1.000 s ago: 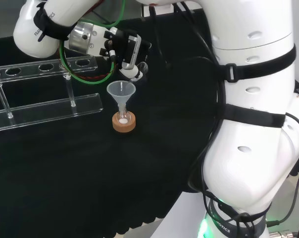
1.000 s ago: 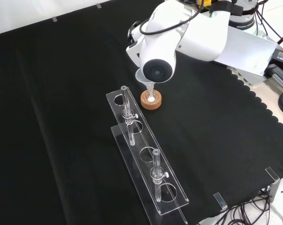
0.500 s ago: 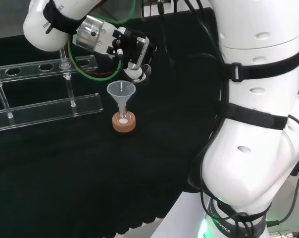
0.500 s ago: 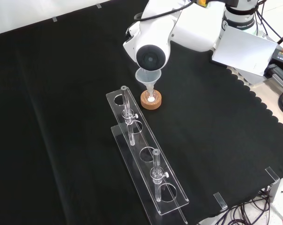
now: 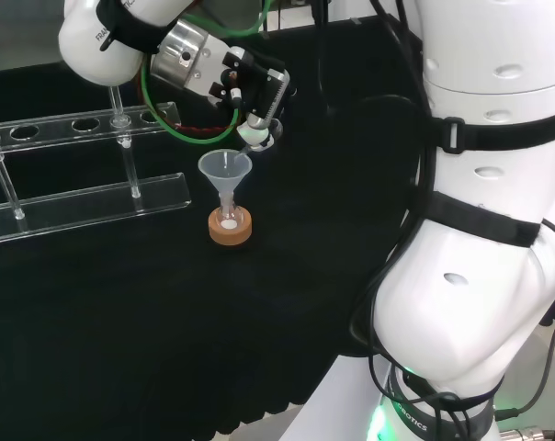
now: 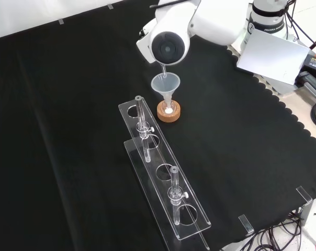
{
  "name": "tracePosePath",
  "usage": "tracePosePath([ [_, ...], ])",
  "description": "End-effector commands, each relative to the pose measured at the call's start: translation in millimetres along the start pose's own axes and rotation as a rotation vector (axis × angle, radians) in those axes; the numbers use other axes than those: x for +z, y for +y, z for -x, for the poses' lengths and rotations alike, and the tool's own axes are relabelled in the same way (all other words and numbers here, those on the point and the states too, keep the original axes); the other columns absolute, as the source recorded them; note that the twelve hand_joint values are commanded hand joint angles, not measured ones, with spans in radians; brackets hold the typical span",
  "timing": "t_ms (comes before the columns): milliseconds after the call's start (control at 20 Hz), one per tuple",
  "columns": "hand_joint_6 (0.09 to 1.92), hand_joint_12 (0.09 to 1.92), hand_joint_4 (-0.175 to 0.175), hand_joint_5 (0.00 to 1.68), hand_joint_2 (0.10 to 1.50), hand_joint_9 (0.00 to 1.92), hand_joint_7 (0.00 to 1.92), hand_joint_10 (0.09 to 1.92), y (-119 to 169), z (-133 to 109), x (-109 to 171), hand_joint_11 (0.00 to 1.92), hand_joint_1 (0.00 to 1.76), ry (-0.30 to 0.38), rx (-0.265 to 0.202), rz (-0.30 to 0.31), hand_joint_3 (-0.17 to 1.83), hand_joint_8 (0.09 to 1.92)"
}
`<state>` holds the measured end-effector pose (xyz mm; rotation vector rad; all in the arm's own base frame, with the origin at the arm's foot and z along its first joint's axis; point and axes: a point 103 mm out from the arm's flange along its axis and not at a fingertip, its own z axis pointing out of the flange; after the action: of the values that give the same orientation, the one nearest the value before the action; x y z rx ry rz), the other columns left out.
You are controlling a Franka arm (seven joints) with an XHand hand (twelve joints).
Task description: Pour all the NaCl from the weighing funnel into the round-bottom flask.
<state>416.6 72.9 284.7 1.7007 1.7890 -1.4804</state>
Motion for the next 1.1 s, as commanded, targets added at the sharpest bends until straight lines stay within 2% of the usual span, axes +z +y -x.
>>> tracePosePath([
  [50, 0.65, 0.55, 0.175, 1.27, 0.69, 1.63, 1.4, 0.09, 0.8, 6.8, 9.4, 1.52, 1.12, 0.068, 0.0, 0.018, 0.6, 0.28],
  [500, 0.65, 0.55, 0.175, 1.27, 0.69, 1.63, 1.4, 0.09, -1.4, 18.9, 15.1, 1.52, 1.12, 0.239, -0.016, 0.083, 0.6, 0.28],
  [1100, 0.65, 0.55, 0.175, 1.27, 0.69, 1.63, 1.4, 0.09, -0.8, 26.1, 25.6, 1.52, 1.12, 0.365, -0.019, 0.11, 0.6, 0.28],
])
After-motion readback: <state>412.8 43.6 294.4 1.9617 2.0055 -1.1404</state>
